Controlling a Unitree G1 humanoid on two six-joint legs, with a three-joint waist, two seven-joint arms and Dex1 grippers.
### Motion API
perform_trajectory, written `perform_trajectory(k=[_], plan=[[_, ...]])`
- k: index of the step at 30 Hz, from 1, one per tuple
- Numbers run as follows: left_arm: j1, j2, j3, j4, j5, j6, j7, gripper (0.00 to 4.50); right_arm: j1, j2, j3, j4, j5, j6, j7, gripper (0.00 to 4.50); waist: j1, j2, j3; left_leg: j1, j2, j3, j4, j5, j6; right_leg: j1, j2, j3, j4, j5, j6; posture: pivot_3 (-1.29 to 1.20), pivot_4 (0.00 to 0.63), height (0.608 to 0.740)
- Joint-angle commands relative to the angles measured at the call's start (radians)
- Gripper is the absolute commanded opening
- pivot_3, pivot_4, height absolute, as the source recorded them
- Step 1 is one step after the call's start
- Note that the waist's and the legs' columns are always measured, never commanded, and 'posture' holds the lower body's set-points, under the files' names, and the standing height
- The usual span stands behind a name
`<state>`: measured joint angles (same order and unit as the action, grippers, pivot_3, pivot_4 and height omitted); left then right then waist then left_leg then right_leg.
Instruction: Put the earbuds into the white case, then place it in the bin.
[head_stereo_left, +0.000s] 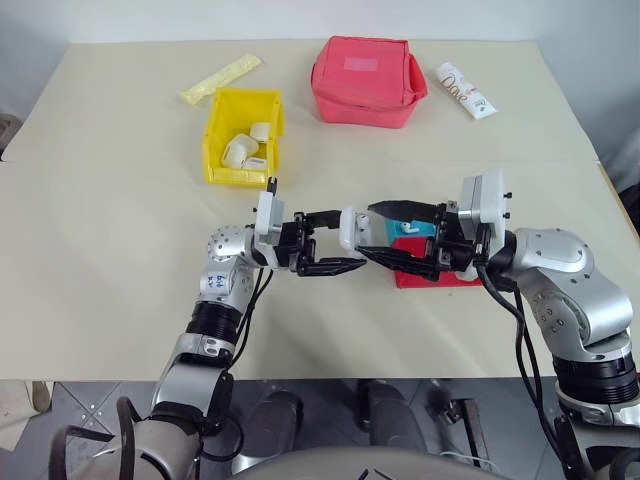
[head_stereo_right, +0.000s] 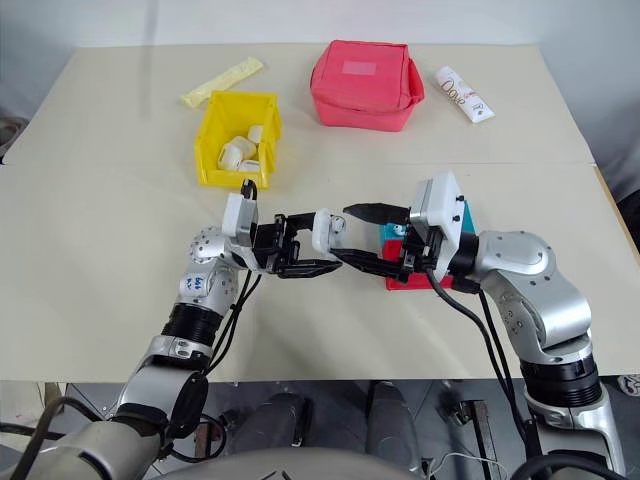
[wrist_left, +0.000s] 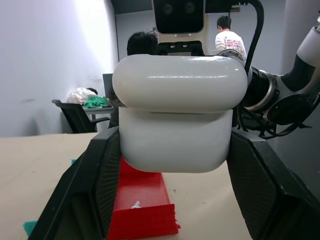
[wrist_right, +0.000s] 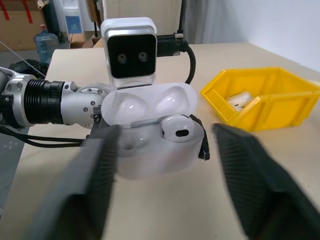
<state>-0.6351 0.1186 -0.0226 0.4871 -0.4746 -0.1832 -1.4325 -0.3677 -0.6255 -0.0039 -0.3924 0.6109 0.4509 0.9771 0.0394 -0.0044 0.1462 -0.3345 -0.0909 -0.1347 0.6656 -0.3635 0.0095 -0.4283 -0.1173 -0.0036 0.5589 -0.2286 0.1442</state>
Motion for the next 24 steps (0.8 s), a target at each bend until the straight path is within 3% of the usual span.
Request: perform_trajectory(k=[1, 7, 14, 20, 24], plan=[[-0.022, -0.007, 0.005, -0.014, -0.010, -0.018, -0.003, 2.77, -0.015, -0.022, -0.023, -0.030, 0.013, 0.015, -0.004, 4.47, 0.002, 0.000, 0.000, 0.000, 0.000, 0.000, 0.000, 0.000, 0.000, 0.000, 0.000, 0.000, 0.000, 0.000, 0.000, 0.00, 0.150, 0.740], [-0.014, 0.016, 0.025, -0.011, -0.007, -0.016, 0.015, 2.77, 0.044, -0.101, -0.132, -0.049, 0.029, 0.040, -0.014, 4.47, 0.006, 0.000, 0.000, 0.000, 0.000, 0.000, 0.000, 0.000, 0.000, 0.000, 0.000, 0.000, 0.000, 0.000, 0.000, 0.00, 0.150, 0.740], [0.007, 0.118, 0.076, 0.005, -0.012, 0.004, 0.020, 2.77, 0.362, -0.200, -0.435, -0.087, 0.039, 0.046, 0.000, 4.47, 0.014, 0.000, 0.000, 0.000, 0.000, 0.001, 0.000, 0.000, 0.000, 0.000, 0.000, 0.000, 0.000, 0.000, 0.000, 0.00, 0.150, 0.740], [0.002, 0.181, 0.126, 0.026, -0.012, 0.006, 0.056, 2.77, 0.684, -0.171, -0.713, -0.142, 0.049, 0.055, 0.013, 4.47, 0.017, 0.000, 0.000, 0.001, 0.000, 0.003, 0.000, -0.001, 0.001, 0.000, 0.001, 0.003, 0.000, 0.001, 0.001, 0.00, 0.150, 0.740], [-0.010, 0.198, 0.149, 0.041, -0.007, -0.006, 0.077, 2.77, 0.794, -0.147, -0.800, -0.190, 0.074, 0.069, -0.004, 4.47, 0.016, 0.000, 0.000, 0.002, 0.001, 0.005, -0.001, -0.001, 0.002, 0.000, 0.001, 0.005, 0.000, 0.001, 0.001, 0.00, 0.150, 0.740]])
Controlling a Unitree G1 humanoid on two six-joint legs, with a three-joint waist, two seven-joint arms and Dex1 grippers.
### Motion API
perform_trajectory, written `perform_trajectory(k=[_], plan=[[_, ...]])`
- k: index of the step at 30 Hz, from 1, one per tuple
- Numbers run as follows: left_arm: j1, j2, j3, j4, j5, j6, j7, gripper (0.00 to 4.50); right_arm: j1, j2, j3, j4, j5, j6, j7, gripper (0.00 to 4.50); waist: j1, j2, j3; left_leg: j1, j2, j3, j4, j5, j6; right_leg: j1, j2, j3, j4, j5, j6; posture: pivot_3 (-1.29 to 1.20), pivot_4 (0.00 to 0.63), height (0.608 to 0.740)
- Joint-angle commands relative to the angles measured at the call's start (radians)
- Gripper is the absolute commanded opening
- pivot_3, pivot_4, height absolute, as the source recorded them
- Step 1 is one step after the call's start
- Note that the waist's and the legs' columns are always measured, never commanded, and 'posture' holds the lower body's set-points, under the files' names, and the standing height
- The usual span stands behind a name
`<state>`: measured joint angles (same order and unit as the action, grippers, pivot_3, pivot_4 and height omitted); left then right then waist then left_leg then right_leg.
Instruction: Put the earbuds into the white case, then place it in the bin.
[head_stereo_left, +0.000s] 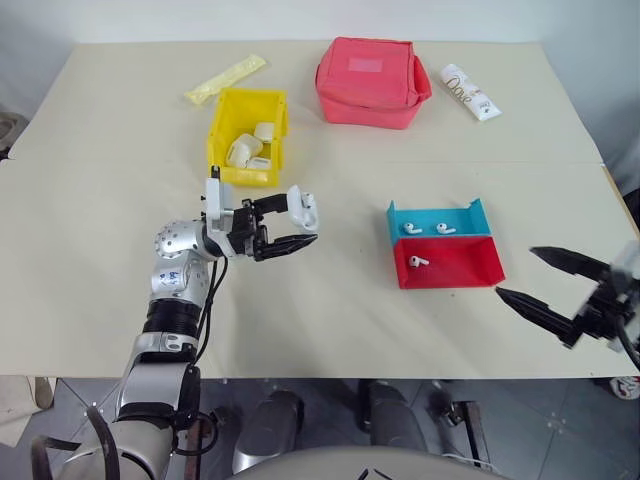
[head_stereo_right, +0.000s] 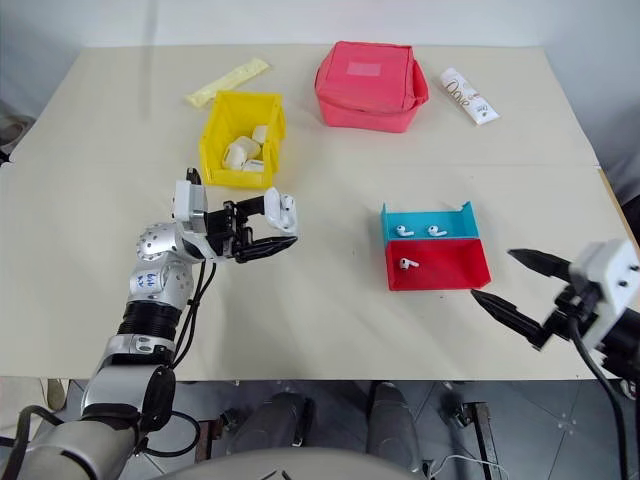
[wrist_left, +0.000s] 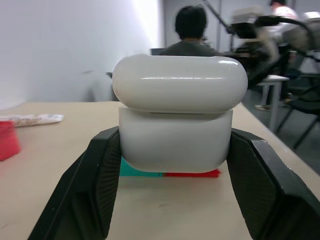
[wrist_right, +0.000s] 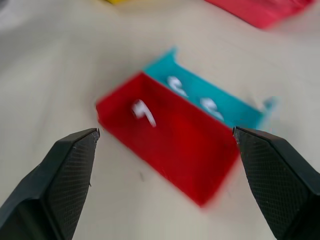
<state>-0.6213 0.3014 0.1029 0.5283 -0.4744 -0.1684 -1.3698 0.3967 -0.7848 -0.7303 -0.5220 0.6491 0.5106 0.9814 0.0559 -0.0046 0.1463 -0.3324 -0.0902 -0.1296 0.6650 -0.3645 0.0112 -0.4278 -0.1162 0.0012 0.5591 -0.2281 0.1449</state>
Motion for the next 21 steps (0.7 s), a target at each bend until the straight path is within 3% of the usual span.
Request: perform_trajectory(k=[1, 6, 11, 15, 21], plan=[[-0.026, 0.017, 0.028, 0.004, -0.006, -0.025, 0.018, 2.77, 0.047, 0.016, -0.085, -0.071, 0.042, 0.014, -0.013, 4.47, -0.001, 0.000, 0.000, 0.000, 0.000, 0.000, 0.000, 0.000, 0.000, 0.000, 0.000, 0.000, 0.000, 0.000, 0.000, 0.00, 0.150, 0.740], [-0.018, 0.011, 0.028, -0.008, -0.005, -0.038, 0.034, 2.77, -0.039, -0.065, -0.024, -0.071, 0.064, 0.068, -0.049, 4.47, -0.008, 0.000, 0.000, 0.001, 0.002, 0.002, 0.000, -0.001, 0.001, 0.000, 0.000, 0.002, 0.000, 0.000, 0.000, 0.00, 0.150, 0.740], [0.012, -0.004, 0.021, -0.054, -0.007, -0.044, 0.055, 2.77, -0.304, -0.222, 0.182, 0.036, 0.031, 0.133, -0.065, 4.47, -0.007, 0.000, 0.000, 0.002, 0.004, 0.003, -0.001, -0.001, 0.001, 0.000, 0.001, 0.003, -0.001, 0.000, 0.000, 0.00, 0.150, 0.740], [0.053, -0.019, 0.013, -0.108, -0.008, -0.048, 0.074, 2.77, -0.641, -0.362, 0.530, 0.251, -0.118, 0.193, -0.008, 4.47, -0.011, 0.000, 0.001, 0.000, 0.003, 0.004, 0.002, -0.002, 0.002, -0.001, 0.000, 0.003, -0.001, 0.000, 0.001, 0.00, 0.150, 0.740], [0.109, -0.032, 0.003, -0.178, -0.011, -0.048, 0.107, 2.77, -1.060, -0.309, 0.886, 0.547, -0.352, 0.153, 0.111, 4.47, -0.015, 0.000, 0.001, -0.003, 0.004, 0.003, 0.001, -0.002, 0.001, -0.003, 0.000, 0.001, -0.001, 0.000, 0.000, 0.00, 0.150, 0.740]])
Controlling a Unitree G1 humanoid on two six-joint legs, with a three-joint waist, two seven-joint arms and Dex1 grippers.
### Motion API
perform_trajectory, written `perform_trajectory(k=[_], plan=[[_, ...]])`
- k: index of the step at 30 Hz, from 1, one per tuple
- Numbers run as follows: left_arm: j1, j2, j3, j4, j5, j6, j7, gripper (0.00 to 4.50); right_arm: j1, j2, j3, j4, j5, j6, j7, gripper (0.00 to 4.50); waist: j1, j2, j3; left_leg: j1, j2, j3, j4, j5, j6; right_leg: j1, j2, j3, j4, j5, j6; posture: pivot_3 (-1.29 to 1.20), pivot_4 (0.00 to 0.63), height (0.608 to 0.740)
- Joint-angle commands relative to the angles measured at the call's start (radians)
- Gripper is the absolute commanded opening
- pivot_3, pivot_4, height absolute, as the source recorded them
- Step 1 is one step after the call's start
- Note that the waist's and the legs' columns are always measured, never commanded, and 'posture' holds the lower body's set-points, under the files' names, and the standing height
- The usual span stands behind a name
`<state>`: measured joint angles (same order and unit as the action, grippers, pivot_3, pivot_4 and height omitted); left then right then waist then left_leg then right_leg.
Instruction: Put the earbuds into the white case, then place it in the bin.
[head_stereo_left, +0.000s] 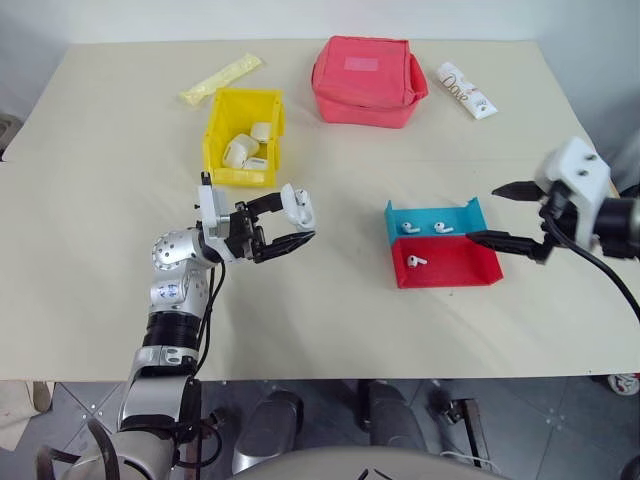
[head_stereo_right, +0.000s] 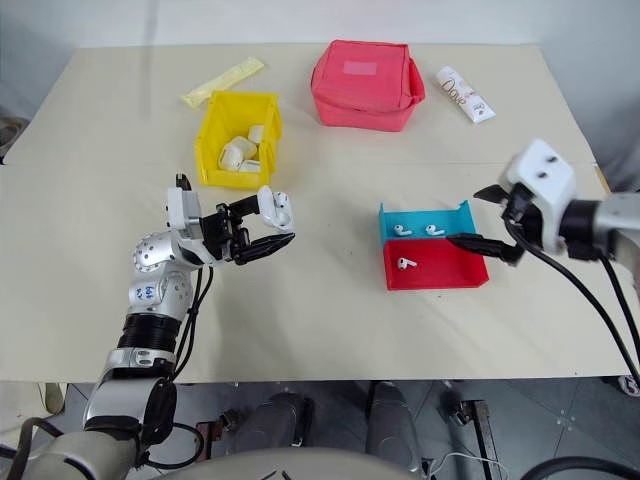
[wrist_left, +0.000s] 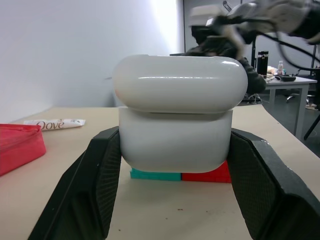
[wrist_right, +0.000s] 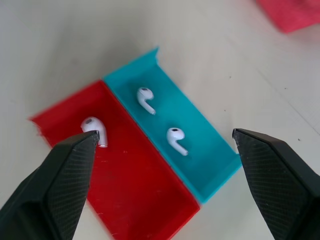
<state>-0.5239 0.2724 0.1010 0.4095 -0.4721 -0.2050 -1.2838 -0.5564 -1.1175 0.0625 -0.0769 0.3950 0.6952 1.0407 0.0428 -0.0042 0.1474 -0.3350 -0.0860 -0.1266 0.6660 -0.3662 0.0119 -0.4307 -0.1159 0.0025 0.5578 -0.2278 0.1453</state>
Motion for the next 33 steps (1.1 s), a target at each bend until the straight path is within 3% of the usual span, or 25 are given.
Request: perform_trajectory(k=[1, 5, 9, 16, 19, 22, 33], plan=[[0.025, -0.005, 0.003, -0.076, -0.014, -0.010, 0.031, 2.77, -0.181, 0.048, 0.156, 0.165, -0.145, -0.022, 0.078, 4.30, -0.004, 0.000, 0.000, 0.000, 0.000, 0.000, 0.000, 0.000, 0.000, 0.000, 0.000, 0.000, 0.000, 0.000, 0.000, 0.00, 0.150, 0.740], [0.062, -0.007, 0.000, -0.119, -0.015, -0.007, 0.055, 2.77, -0.332, 0.115, 0.275, 0.311, -0.257, -0.057, 0.140, 3.24, -0.015, 0.000, 0.000, 0.000, 0.000, 0.000, 0.000, 0.000, 0.000, 0.000, 0.000, 0.001, 0.000, 0.000, 0.000, 0.00, 0.150, 0.740], [0.091, -0.011, -0.002, -0.151, -0.014, -0.009, 0.080, 2.77, -0.433, 0.178, 0.357, 0.422, -0.349, -0.041, 0.186, 3.24, -0.019, 0.000, 0.000, 0.000, 0.000, 0.001, 0.000, 0.000, 0.000, -0.002, 0.000, 0.001, 0.000, 0.000, 0.000, 0.00, 0.150, 0.740], [0.121, -0.017, -0.010, -0.180, -0.014, -0.011, 0.097, 2.77, -0.527, 0.283, 0.390, 0.549, -0.428, 0.017, 0.200, 3.24, -0.019, 0.001, -0.001, 0.000, -0.001, 0.001, 0.000, 0.000, 0.000, -0.002, 0.000, 0.001, 0.001, 0.000, 0.000, 0.00, 0.150, 0.740], [0.126, -0.019, -0.013, -0.188, -0.015, -0.011, 0.104, 2.77, -0.547, 0.322, 0.394, 0.575, -0.450, 0.015, 0.203, 2.64, -0.019, 0.001, -0.001, 0.000, -0.001, 0.001, 0.000, 0.000, -0.001, -0.003, 0.000, 0.001, 0.001, 0.000, 0.000, 0.00, 0.150, 0.740], [0.131, -0.020, -0.016, -0.197, -0.014, -0.010, 0.110, 2.77, -0.551, 0.339, 0.391, 0.577, -0.459, 0.006, 0.220, 1.68, -0.017, 0.001, -0.001, 0.000, -0.001, 0.001, 0.000, 0.000, -0.001, -0.003, 0.000, 0.001, 0.001, 0.000, 0.000, 0.00, 0.150, 0.740], [0.147, -0.018, -0.025, -0.227, -0.016, -0.006, 0.134, 2.77, -0.563, 0.396, 0.410, 0.522, -0.472, 0.081, 0.277, 1.68, -0.020, 0.001, -0.001, 0.000, -0.003, 0.001, 0.000, 0.000, -0.001, -0.003, 0.000, 0.001, 0.002, 0.000, 0.000, 0.00, 0.150, 0.740]])
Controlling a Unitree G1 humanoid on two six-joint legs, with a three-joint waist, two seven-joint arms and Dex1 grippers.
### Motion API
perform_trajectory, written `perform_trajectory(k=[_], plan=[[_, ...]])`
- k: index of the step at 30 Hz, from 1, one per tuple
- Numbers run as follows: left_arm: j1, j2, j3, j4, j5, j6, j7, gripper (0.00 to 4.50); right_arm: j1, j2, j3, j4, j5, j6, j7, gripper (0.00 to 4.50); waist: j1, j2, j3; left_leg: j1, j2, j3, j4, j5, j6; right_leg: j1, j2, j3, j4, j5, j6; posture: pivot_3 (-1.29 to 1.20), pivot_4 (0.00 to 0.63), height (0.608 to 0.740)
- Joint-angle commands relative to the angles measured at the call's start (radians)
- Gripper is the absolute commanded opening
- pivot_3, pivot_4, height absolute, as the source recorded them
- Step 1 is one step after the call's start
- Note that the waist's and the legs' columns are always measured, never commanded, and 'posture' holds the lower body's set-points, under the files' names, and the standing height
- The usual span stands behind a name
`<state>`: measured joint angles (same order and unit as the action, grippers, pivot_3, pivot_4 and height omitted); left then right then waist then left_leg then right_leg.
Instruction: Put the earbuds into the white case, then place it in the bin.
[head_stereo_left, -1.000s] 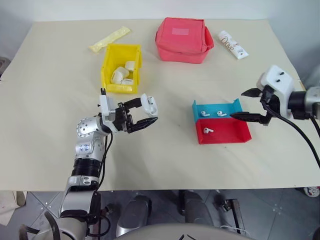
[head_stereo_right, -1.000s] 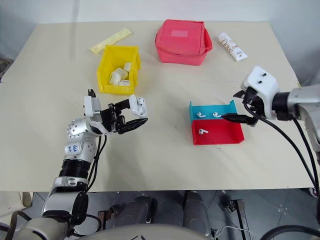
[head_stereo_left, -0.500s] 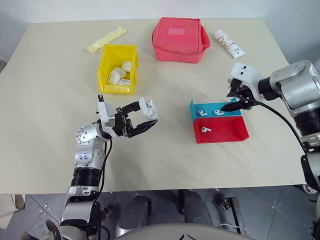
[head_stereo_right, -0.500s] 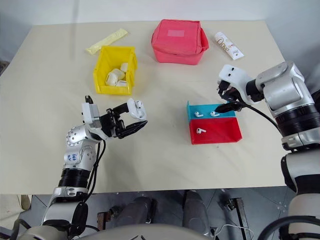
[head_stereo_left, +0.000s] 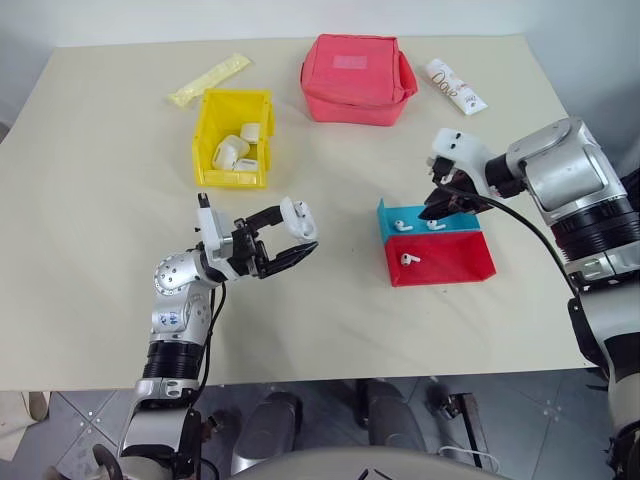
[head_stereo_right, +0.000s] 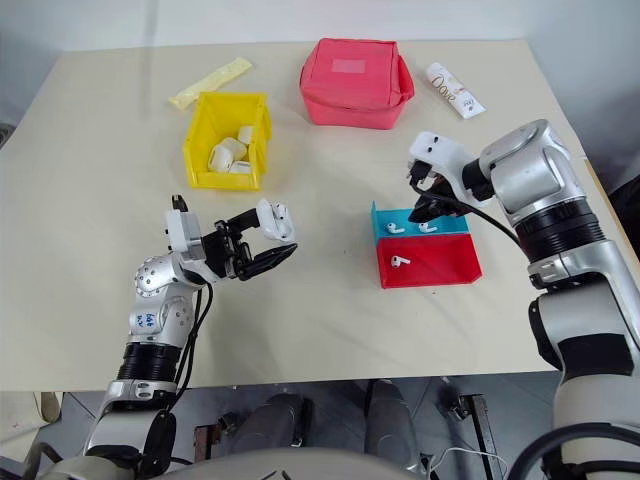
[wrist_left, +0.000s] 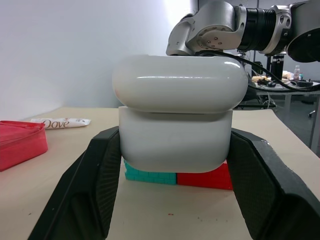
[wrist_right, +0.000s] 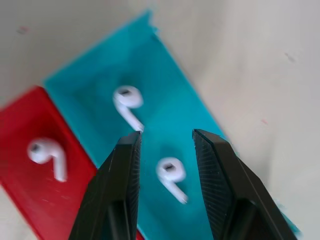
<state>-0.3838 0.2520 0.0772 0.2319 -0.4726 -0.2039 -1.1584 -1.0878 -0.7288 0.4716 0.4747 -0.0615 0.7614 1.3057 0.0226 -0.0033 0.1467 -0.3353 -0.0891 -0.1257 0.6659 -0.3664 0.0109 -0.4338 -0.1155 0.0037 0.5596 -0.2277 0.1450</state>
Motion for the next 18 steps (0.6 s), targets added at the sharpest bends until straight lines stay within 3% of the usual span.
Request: perform_trajectory(k=[1, 18], plan=[[0.008, 0.002, -0.002, -0.052, -0.015, -0.007, 0.010, 2.77, -0.034, 0.015, 0.003, -0.026, -0.017, 0.019, 0.011, 1.68, 0.000, 0.000, 0.000, 0.000, 0.000, 0.000, 0.000, 0.000, 0.000, 0.000, 0.000, 0.000, 0.000, 0.000, 0.000, 0.00, 0.150, 0.740], [0.046, 0.010, -0.003, -0.108, -0.018, 0.004, 0.043, 2.77, -0.061, 0.103, 0.047, 0.035, -0.048, 0.071, 0.032, 1.68, -0.001, 0.000, 0.000, 0.000, -0.001, 0.000, 0.000, 0.000, 0.000, -0.001, 0.000, 0.000, 0.001, 0.000, 0.000, 0.00, 0.150, 0.740]])
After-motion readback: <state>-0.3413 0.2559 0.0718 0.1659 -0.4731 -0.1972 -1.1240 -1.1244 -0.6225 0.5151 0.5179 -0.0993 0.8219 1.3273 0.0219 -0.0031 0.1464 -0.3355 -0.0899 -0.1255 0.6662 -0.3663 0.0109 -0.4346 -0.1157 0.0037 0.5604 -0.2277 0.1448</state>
